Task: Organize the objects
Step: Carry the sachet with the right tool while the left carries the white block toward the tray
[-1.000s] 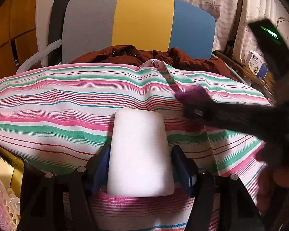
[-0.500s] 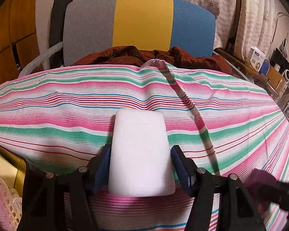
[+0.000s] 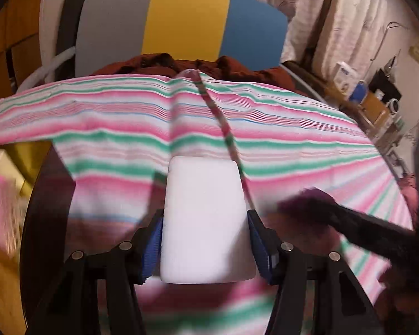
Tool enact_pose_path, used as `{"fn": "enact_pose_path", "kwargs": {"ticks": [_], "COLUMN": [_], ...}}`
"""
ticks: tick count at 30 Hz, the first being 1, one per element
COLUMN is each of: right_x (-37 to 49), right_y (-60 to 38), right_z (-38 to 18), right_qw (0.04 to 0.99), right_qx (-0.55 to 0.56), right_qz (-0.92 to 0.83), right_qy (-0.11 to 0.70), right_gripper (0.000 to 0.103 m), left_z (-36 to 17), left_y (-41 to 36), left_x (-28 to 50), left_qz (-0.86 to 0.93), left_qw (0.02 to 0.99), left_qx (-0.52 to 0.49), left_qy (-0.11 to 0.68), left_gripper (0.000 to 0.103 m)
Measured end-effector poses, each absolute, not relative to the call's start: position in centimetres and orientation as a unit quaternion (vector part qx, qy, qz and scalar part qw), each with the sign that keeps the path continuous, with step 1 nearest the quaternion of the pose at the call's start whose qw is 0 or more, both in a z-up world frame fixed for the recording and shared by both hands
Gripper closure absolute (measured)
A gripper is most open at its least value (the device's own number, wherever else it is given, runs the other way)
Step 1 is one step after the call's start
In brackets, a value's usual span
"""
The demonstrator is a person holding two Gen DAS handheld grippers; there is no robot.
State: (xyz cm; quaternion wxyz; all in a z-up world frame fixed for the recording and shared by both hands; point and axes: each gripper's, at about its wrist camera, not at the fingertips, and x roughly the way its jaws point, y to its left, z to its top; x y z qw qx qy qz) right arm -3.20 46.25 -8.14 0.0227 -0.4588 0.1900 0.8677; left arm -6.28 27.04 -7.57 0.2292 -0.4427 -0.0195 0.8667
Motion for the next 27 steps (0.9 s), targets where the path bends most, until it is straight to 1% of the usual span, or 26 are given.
{"fn": "enact_pose_path", "kwargs": {"ticks": [6,13,16,17,18,19,25,26,27], "right_x": [-3.1,-3.0,-2.8,-2.7,-2.6,-2.6,-1.9,-1.8,-1.8], "right_y": [45.6,44.4,43.5,43.2,42.6,42.1,38.8,38.8,38.9], "right_z": [-7.7,-7.6,-7.1,-6.9,-6.6,-6.4,-5.8,-5.8,-5.9], "right_qw": [0.009,-0.020,-0.055,-0.066,-0.082,-0.094,-0.117,-0.106,-0.103], "right_qx": [-0.451,-0.450,-0.440,-0.436,-0.430,-0.428,-0.428,-0.429,-0.429], "right_qz": [0.873,0.874,0.876,0.877,0.879,0.879,0.887,0.889,0.889], "right_qy": [0.186,0.183,0.190,0.192,0.191,0.188,0.124,0.120,0.123], "right_gripper": [0.053,0.053,0.053,0.055,0.071,0.077,0.077,0.074,0.058], "left_z": [-5.3,-2.7,-1.7,-1.4,-1.1,-0.8,0.1,0.0,0.0], "left_y": [24.8,22.0,20.2,19.5,18.7,17.9,13.2,12.7,12.1], "left_x": [-3.2,0.7,2.3,2.6,3.0,3.4,4.1,4.2,4.2], "left_qz": [0.861,0.862,0.868,0.870,0.873,0.876,0.893,0.895,0.897], "left_qw": [0.268,0.315,0.322,0.322,0.321,0.318,0.289,0.282,0.278], "left_qx": [-0.431,-0.395,-0.378,-0.373,-0.367,-0.361,-0.343,-0.342,-0.341], "left_qy": [-0.045,-0.033,-0.023,-0.023,-0.022,-0.022,-0.043,-0.044,-0.049], "left_gripper": [0.045,0.045,0.045,0.045,0.045,0.045,0.045,0.045,0.045]}}
